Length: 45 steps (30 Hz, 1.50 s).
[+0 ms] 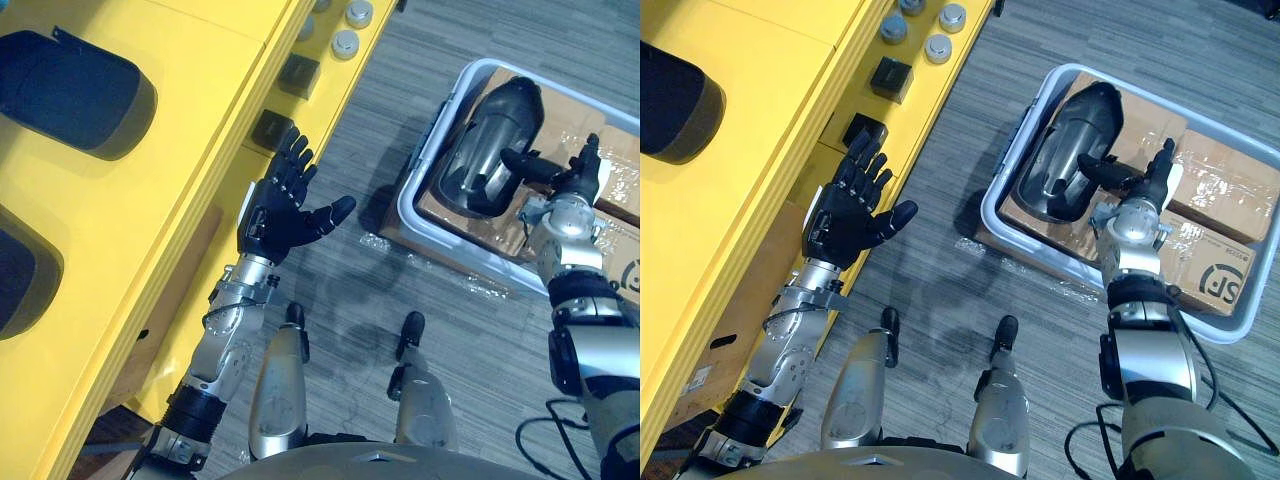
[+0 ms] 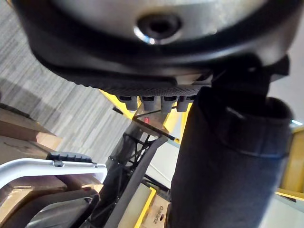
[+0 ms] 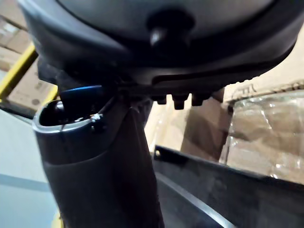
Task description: Walk over and take three plastic housings, then place them on the shelf
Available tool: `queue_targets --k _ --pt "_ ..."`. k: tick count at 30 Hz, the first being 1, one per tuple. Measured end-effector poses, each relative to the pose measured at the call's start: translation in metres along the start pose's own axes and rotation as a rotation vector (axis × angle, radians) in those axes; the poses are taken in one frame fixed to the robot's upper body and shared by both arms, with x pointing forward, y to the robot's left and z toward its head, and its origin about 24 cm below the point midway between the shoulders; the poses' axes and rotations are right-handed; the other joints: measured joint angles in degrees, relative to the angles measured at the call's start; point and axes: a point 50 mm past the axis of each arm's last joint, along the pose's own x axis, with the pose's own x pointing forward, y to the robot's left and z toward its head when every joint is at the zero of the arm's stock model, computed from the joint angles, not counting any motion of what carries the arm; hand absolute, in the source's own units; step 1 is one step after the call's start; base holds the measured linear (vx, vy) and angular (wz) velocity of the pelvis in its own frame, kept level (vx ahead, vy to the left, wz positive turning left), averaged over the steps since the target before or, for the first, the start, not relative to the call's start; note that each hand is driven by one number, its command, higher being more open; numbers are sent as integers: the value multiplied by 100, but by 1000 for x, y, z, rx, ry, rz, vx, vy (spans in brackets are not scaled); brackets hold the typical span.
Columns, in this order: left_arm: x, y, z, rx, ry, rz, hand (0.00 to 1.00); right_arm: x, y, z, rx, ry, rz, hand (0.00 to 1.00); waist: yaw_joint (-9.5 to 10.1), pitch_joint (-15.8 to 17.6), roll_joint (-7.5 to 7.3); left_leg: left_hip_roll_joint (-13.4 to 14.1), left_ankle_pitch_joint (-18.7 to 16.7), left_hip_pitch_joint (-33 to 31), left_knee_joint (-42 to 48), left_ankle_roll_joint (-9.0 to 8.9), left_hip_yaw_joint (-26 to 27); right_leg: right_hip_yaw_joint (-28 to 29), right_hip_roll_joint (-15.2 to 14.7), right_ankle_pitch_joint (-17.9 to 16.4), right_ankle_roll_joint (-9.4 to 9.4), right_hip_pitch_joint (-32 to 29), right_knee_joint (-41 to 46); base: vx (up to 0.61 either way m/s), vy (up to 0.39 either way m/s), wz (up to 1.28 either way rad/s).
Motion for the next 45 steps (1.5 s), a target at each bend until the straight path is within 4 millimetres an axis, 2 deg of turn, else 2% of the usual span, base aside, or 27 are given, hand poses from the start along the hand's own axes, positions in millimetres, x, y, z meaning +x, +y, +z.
queue_targets --k 2,3,4,7,10,12,18,21,24,27,29,31,33,35,36,38,41,44,45 --pt "2 1 -4 -1 19 0 100 3 -4 -7 -23 72 10 100 73 9 17 -6 10 -14 1 2 -19 -16 -3 0 0 -1 12 -49 1 6" --pt "5 0 -7 1 31 -7 100 5 -9 -8 -39 85 9 0 117 39 58 -10 12 -15 9 4 -34 -27 -6 0 0 1 41 -79 21 9" --pt "6 0 -10 3 40 -8 100 7 -14 -2 -61 80 18 0 116 110 109 -26 33 -49 15 19 -76 -74 -22 0 0 -30 124 -92 27 12" --pt "7 3 -11 1 48 -1 100 15 -27 15 -147 69 -6 0 123 189 131 -48 48 -176 74 32 -118 -163 -43 -1 0 -92 144 -92 27 8" --pt "6 10 -17 11 80 25 100 21 -56 32 -293 91 -50 0 183 248 142 -48 69 -303 130 30 -165 -187 -40 -8 -7 -203 224 -103 24 3" --pt "5 15 -19 7 97 40 100 23 -63 37 -380 116 -60 0 223 294 153 -38 88 -306 140 20 -168 -193 -31 -16 -15 -207 233 -80 5 -3" --pt "-3 26 -17 36 117 68 100 20 -77 18 -483 281 -100 0 305 306 161 45 99 -376 257 -7 -272 -306 55 -85 -110 -217 355 -53 -4 3" --pt "-12 33 -18 49 136 91 100 19 -81 19 -444 296 -154 0 310 308 157 57 103 -325 265 -6 -275 -314 56 -86 -112 -170 394 -20 8 3" --pt "-17 37 -17 48 138 106 100 16 -88 11 -388 352 -217 0 324 314 147 60 108 -174 203 -10 -273 -338 57 -129 -172 -28 395 -25 11 6" --pt "-23 40 -5 53 103 112 100 14 -96 2 -299 381 -294 0 316 350 85 69 150 -62 100 -26 -262 -363 64 -193 -259 39 395 -31 -1 2" --pt "-27 40 5 67 75 100 100 13 -103 3 -269 333 -389 0 281 394 12 96 215 4 16 -59 -261 -393 85 -203 -257 68 391 0 0 0" --pt "-29 41 6 51 77 93 100 13 -107 8 -274 255 -455 0 255 416 -23 138 243 98 -33 -86 -255 -387 122 -199 -252 146 375 -6 -11 -4" --pt "-34 39 6 45 93 86 100 13 -109 20 -287 127 -484 0 197 418 -96 149 286 240 -181 -123 -240 -386 142 -192 -241 249 299 0 0 0" --pt "-40 35 4 30 139 78 100 9 -112 47 -362 -94 -514 0 115 394 -145 147 390 481 -446 -160 -206 -388 152 -187 -233 384 217 17 -36 0" --pt "-41 35 2 27 152 75 100 8 -111 54 -378 -150 -519 0 106 390 -161 147 424 558 -527 -175 -183 -385 156 -188 -232 434 174 19 -41 -5" --pt "-42 34 -4 16 211 60 100 0 -103 70 -452 -331 -513 0 61 245 -311 158 574 787 -896 -226 -97 -376 182 -191 -192 529 13 44 -65 -8" --pt "-43 28 -12 -4 274 21 100 -6 -93 68 -545 -437 -466 0 -22 17 -491 169 721 981 -1224 -281 -42 -360 204 -192 -192 560 -28 70 -41 -4" --pt "-45 12 -26 -28 365 -71 100 -17 -74 44 -621 -485 -376 0 -90 -300 -654 210 738 1337 -1458 -307 116 -288 229 -192 -192 745 -81 89 0 -18" --pt "-45 5 -32 -31 392 -116 100 -22 -65 31 -645 -493 -333 0 -136 -494 -703 220 737 1433 -1543 -310 176 -263 235 -192 -192 772 -93 84 12 -15"
